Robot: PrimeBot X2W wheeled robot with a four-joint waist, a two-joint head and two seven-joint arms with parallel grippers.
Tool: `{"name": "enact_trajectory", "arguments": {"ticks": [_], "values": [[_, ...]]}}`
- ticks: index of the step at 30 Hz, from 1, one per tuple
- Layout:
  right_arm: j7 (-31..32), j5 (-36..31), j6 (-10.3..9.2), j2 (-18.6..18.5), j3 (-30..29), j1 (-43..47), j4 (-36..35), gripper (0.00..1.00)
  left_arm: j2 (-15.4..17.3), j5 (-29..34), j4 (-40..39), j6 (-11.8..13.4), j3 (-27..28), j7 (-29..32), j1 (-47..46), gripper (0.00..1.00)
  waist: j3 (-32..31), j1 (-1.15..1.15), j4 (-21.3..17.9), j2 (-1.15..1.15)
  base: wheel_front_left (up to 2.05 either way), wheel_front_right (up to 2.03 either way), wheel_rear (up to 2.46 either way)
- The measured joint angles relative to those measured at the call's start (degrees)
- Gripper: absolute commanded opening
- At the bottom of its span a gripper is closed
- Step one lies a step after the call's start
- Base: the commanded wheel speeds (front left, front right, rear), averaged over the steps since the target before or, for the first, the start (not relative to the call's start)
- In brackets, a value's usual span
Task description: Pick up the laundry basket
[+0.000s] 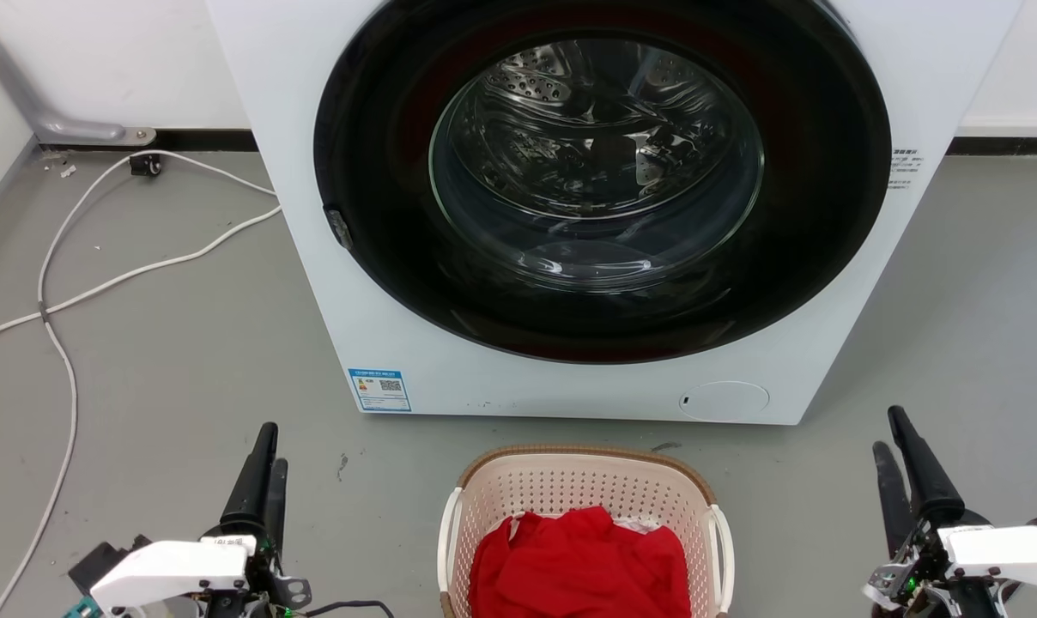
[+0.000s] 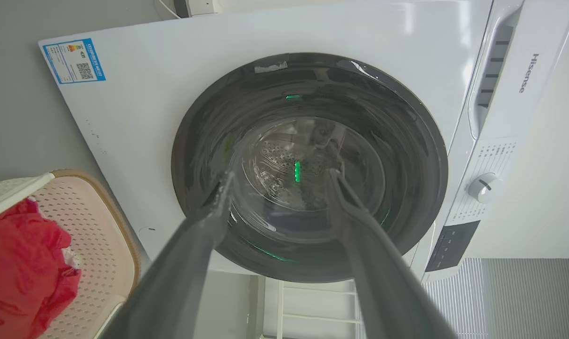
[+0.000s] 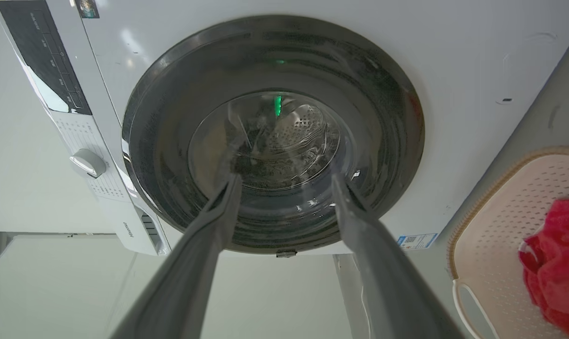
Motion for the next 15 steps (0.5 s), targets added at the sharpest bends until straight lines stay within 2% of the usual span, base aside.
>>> {"name": "enact_trajectory", "arguments": {"ticks": [15], "values": [[-3.8,-22.3,0.01,0.0,1.5,1.6,-6.9,1.0,0.0,17.7,-5.7,2.8,-2.4,-3.8,0.2,1.0,0.2,0.0,-0.1,0.0,0.0,0.0,0.0]]}}
